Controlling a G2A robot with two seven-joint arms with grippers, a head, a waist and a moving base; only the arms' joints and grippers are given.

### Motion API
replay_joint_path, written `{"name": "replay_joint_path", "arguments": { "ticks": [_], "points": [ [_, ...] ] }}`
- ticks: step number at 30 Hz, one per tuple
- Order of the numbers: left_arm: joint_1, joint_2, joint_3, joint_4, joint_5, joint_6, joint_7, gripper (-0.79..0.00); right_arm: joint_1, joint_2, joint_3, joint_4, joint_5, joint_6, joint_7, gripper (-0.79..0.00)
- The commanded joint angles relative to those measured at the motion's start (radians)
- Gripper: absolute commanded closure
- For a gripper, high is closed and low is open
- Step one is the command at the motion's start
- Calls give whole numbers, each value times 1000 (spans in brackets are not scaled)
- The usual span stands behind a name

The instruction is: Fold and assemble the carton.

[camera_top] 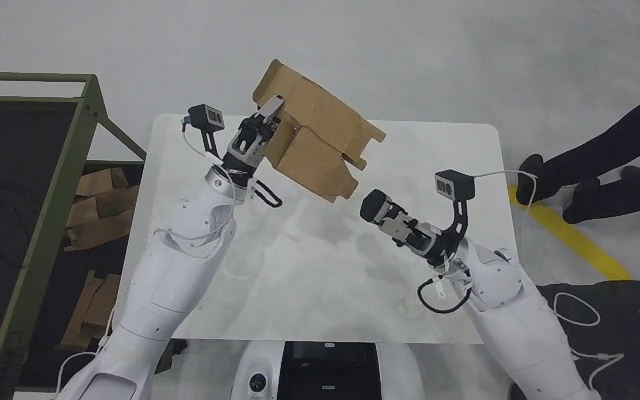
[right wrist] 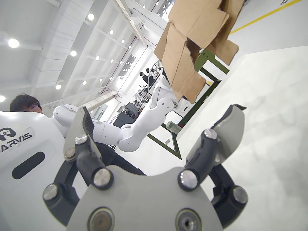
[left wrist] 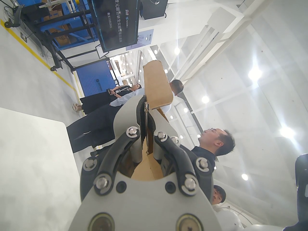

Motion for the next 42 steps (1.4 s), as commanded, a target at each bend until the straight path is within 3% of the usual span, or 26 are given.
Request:
{"name": "replay_joint_path", "arguments": {
  "ticks": [1, 15, 22, 24, 42],
  "points": [
    [0, -2, 2, 0, 3, 0, 2, 0, 4, -2, -4, 1, 0, -2, -7, -785],
    [17, -17, 1, -7, 9, -8, -1, 0, 55, -21, -68, 56, 79, -8, -18, -748],
    [18, -24, -1, -6, 19, -7, 2, 0, 60, -24, -67, 58, 119, -26, 1, -431],
    [17, -26, -2, -4, 20, -7, 3, 0, 59, -23, -62, 59, 128, -27, 7, -385],
    [8, -42, -8, 8, 31, -3, -11, 0, 74, -32, -70, 62, 153, -6, 23, -372]
  ]
}}
